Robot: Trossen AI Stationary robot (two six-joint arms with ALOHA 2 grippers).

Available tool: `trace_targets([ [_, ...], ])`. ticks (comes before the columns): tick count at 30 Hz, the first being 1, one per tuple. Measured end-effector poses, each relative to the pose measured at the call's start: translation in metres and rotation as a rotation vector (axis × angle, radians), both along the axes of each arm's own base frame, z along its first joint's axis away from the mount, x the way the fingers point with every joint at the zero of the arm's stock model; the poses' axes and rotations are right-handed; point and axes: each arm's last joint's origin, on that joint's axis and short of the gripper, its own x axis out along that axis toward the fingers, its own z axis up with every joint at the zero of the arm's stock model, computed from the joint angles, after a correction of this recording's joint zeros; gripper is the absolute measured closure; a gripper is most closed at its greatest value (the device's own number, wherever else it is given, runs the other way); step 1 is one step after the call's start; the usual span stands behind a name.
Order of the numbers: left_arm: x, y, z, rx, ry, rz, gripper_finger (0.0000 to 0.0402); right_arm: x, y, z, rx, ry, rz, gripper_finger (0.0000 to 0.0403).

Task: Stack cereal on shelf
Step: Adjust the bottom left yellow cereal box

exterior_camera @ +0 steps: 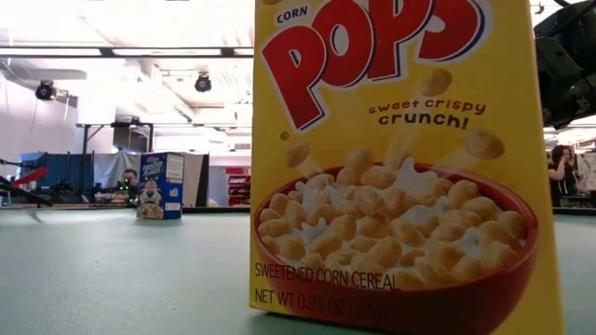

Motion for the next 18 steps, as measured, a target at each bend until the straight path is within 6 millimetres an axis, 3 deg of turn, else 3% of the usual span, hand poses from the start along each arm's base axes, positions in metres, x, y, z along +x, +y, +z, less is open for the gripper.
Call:
trace_targets([
  [18, -0.006, -0.012, 0.001, -0.039, -0.101, -0.306, 0.0006, 0.000, 0.000, 0.000, 0.000, 0.000, 0.000, 0.0030],
])
